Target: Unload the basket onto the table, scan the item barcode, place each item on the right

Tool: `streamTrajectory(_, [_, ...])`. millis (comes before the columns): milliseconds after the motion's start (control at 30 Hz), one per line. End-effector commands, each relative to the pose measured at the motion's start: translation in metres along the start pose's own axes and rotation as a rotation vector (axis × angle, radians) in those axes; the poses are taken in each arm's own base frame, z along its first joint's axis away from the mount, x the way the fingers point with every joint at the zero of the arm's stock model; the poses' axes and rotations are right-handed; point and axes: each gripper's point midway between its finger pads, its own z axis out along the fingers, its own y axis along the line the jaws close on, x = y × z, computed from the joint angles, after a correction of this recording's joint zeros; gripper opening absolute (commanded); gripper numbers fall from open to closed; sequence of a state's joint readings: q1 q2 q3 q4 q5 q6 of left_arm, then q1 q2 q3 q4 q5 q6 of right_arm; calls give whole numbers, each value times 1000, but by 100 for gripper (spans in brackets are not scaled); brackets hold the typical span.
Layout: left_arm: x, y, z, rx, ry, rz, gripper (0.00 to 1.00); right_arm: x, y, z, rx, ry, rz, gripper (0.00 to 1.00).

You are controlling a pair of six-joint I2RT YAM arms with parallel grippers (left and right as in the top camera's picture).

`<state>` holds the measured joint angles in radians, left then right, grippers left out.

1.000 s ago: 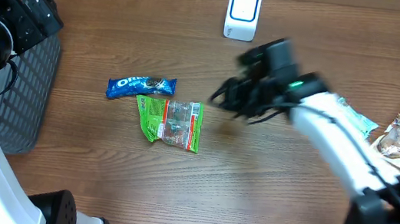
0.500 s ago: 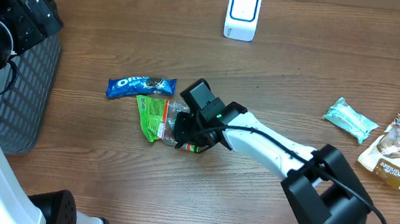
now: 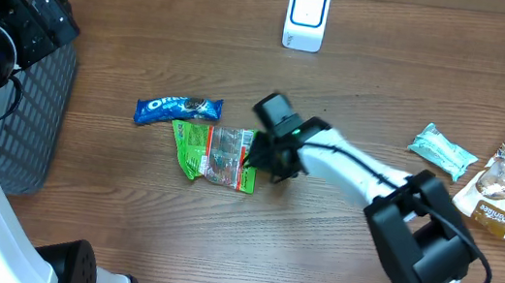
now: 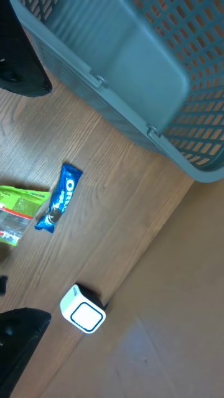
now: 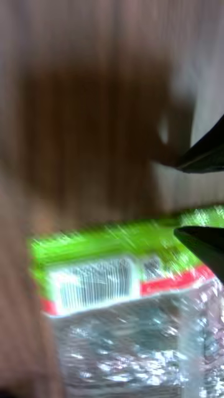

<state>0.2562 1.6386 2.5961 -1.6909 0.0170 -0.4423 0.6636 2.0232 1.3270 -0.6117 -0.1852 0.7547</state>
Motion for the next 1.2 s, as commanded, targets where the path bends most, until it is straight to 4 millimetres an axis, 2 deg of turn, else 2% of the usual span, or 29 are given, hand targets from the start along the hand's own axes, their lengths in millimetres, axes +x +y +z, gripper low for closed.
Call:
streamTrajectory(0, [-1,3,-1,-12,-7,9,100,-5,40,-25,-240,101,-117,35])
streamTrajectory(133, [-1,3,-1,-12,-7,9,100,6,92,-57,-493,180,-229,35])
streamTrajectory(200, [-1,3,-1,-12,-7,9,100,16,106,-57,-513,178,-276,36])
streamTrajectory(333, [-1,3,-1,-12,-7,9,100,32,121,-35,-381,54,-381,39])
streamTrajectory(433, [-1,3,-1,-12,-7,9,100,30,129,-20,-264,-98,-374,38])
streamTrajectory(600, [-1,3,-1,-12,-7,9,100,33,161,3,-290,-228,-425,34])
streamTrajectory(767, [-1,3,-1,-12,-7,9,100,35,138,34,-194,-211,-415,33])
streamTrajectory(900, [-1,3,-1,-12,-7,9,100,44,121,34,-149,-133,-400,33])
streamTrajectory(1033, [-1,3,-1,-12,-7,9,100,52,98,7,-108,-1,-366,34])
streamTrajectory(1067, [-1,3,-1,-12,-7,9,100,51,90,-2,-89,24,-377,35])
streamTrajectory(1100, [-1,3,-1,-12,-7,9,100,46,74,-18,-49,55,-414,38])
streamTrajectory(1167, [-1,3,-1,-12,-7,9,100,39,59,-34,-16,76,-476,42])
